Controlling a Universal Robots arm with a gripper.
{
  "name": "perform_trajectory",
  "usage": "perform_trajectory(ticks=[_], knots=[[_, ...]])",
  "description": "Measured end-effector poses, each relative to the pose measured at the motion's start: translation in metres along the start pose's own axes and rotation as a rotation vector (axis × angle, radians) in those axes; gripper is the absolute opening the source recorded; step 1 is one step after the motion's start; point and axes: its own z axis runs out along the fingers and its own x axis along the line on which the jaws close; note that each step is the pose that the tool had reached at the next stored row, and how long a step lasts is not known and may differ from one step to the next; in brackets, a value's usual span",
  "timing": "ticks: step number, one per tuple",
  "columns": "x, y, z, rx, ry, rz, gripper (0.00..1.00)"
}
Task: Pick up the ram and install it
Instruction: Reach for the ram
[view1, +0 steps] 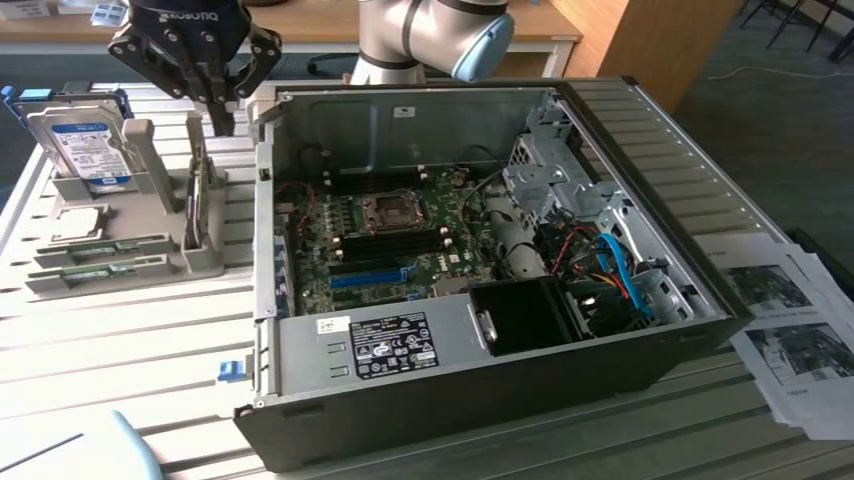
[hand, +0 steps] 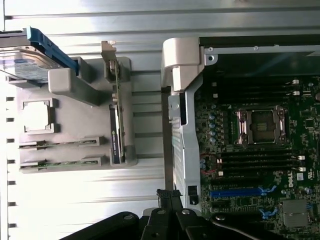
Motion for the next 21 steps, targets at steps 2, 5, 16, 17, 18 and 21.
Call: perform_trajectory(ticks=[2,5,16,17,18,21], knots=[[0.004,-0.0002,0.0,0.0,0.0,0.0,0.09],[0.009,-0.0006,-0.0001,0.0,0.0,0.0,0.09],[0.035,-0.0024,-0.0003,0.0,-0.0001,0.0,0.09],[0.038,-0.0025,-0.0003,-0.0001,-0.0001,0.0,0.09],[0.041,-0.0027,-0.0004,0.0,0.0,0.0,0.09],[0.049,-0.0033,-0.0005,0.0,0.0001,0.0,0.09]])
